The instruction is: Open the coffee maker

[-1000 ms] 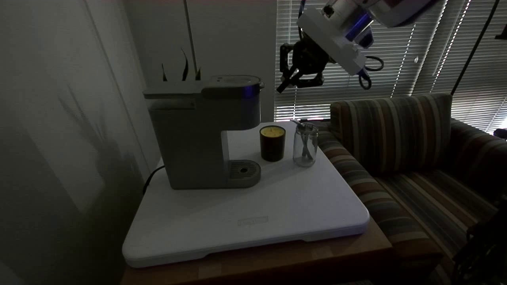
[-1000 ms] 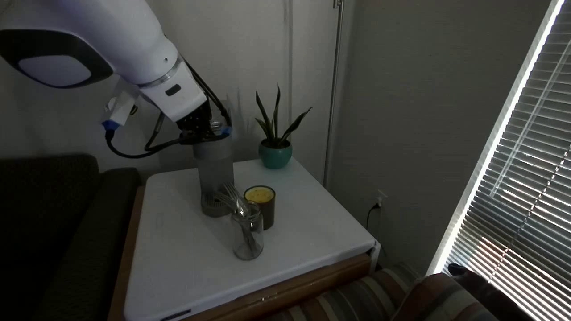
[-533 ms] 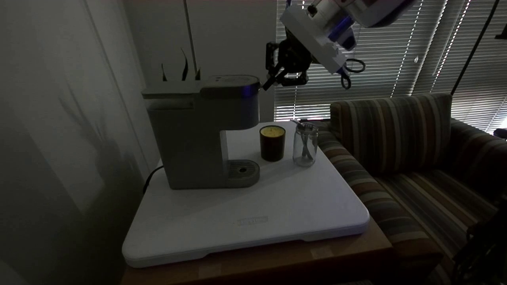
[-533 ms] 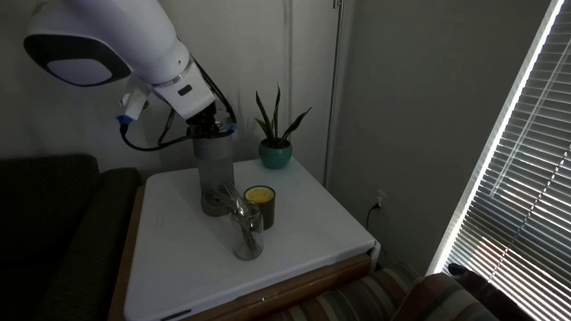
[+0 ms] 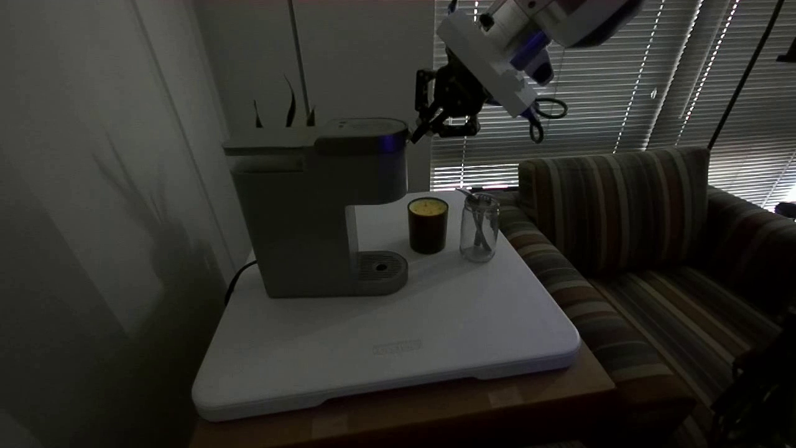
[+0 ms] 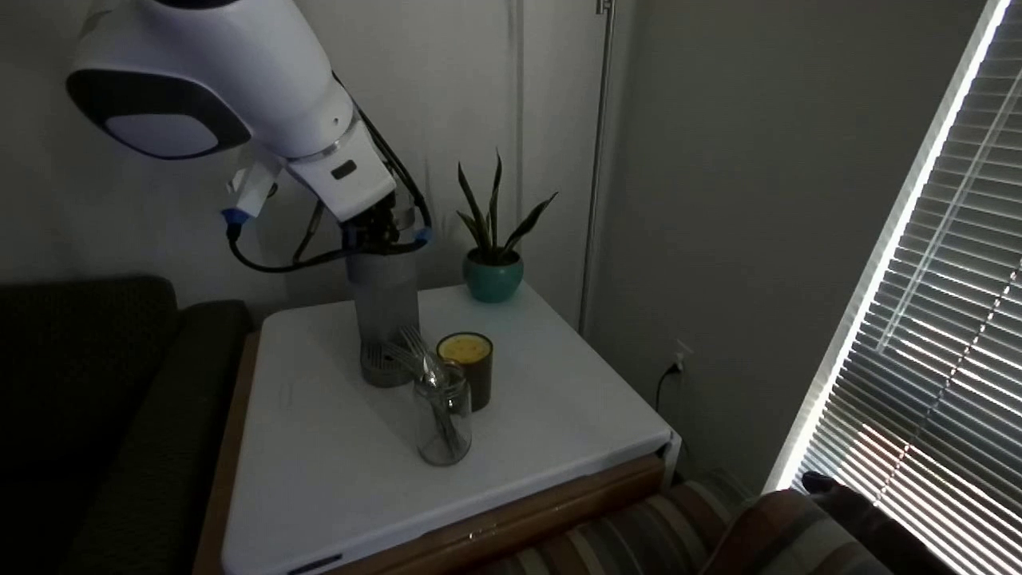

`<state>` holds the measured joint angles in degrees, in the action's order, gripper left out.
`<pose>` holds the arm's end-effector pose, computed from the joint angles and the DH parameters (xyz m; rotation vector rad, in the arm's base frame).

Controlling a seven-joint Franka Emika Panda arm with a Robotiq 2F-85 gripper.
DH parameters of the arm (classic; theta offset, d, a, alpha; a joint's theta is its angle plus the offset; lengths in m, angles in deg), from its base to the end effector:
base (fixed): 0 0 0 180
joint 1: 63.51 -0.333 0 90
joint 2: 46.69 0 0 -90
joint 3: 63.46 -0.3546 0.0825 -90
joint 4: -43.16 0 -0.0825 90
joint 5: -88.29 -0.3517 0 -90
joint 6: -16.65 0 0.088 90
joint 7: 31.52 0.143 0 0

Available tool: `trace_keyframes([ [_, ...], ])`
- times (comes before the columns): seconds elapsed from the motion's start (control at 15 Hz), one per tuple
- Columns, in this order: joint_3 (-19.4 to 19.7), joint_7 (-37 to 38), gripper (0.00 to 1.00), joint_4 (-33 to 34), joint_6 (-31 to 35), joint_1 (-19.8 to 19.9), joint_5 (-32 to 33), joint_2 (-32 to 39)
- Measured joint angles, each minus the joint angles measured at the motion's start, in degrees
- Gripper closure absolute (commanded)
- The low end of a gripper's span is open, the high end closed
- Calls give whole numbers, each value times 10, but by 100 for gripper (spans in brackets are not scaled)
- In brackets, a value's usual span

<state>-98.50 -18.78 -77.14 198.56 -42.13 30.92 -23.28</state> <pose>0.6184 0.0431 0.3313 -2.0963 1.3172 -0.5386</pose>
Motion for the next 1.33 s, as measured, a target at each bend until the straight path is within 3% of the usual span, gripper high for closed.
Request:
trace_keyframes([
  [1.33,-21,21,100,-14,-1,34,0,-6],
])
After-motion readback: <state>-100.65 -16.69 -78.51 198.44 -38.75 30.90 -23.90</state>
